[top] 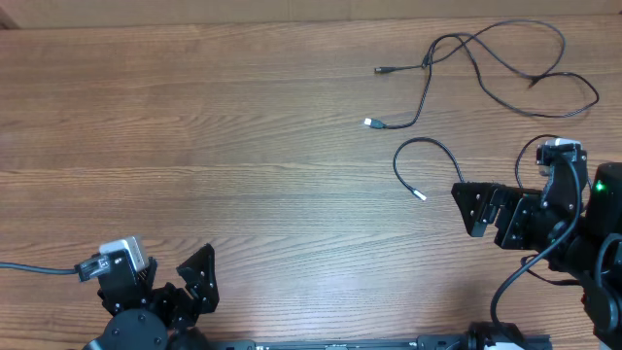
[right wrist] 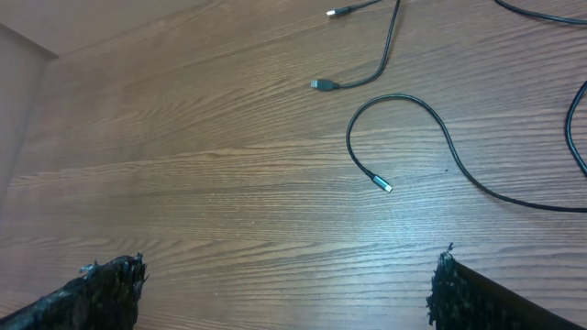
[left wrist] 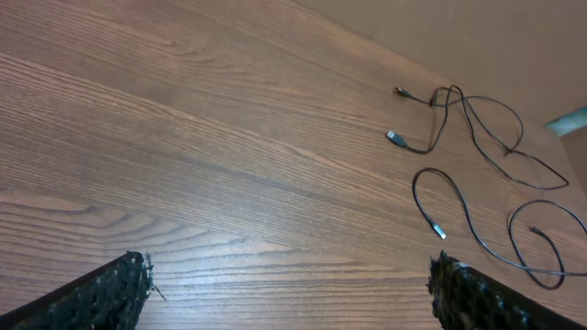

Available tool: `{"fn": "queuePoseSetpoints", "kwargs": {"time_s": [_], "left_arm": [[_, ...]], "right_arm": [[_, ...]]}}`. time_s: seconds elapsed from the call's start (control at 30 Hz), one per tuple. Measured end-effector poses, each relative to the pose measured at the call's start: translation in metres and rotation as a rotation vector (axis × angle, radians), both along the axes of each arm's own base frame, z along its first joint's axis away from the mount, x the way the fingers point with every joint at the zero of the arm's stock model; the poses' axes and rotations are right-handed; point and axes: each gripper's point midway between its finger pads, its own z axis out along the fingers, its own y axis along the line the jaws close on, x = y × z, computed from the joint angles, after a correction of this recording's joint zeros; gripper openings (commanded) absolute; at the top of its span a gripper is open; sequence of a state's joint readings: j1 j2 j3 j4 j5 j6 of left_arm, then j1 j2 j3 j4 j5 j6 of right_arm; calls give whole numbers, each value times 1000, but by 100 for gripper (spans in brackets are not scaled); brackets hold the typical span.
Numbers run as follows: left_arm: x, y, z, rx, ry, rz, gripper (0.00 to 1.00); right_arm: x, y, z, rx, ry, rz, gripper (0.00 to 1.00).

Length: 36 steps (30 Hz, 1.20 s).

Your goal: Untangle cables

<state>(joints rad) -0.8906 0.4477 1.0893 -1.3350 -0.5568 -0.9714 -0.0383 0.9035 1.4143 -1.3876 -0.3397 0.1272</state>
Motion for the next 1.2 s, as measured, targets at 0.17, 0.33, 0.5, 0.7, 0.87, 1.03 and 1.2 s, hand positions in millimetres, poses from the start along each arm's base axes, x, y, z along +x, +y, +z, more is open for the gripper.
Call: {"fn": "queuePoseSetpoints", "kwargs": {"time_s": [0.17,0.33,0.5,0.7,0.87,1.03,1.2], "left_arm": [[0,0,0,1,-1,1,100],[0,0,0,1,0,1,99],[0,0,0,1,-1,1,100],[0,0,0,1,-1,1,99],[0,0,0,1,0,1,99],[0,0,0,1,0,1,99],[0,0,-1,4,1,2,100]], "right_arm": [[0,0,0,0,0,0,100],[0,0,0,0,0,-1,100],[0,-2,-1,-15,1,-9,100],[-3,0,-4,-31,16,8,100],[4,0,1,-54,-32,25,100],[16,-1,-1,-93,-115,55,100],[31,-1,-11,-130,-282,72,100]]}}
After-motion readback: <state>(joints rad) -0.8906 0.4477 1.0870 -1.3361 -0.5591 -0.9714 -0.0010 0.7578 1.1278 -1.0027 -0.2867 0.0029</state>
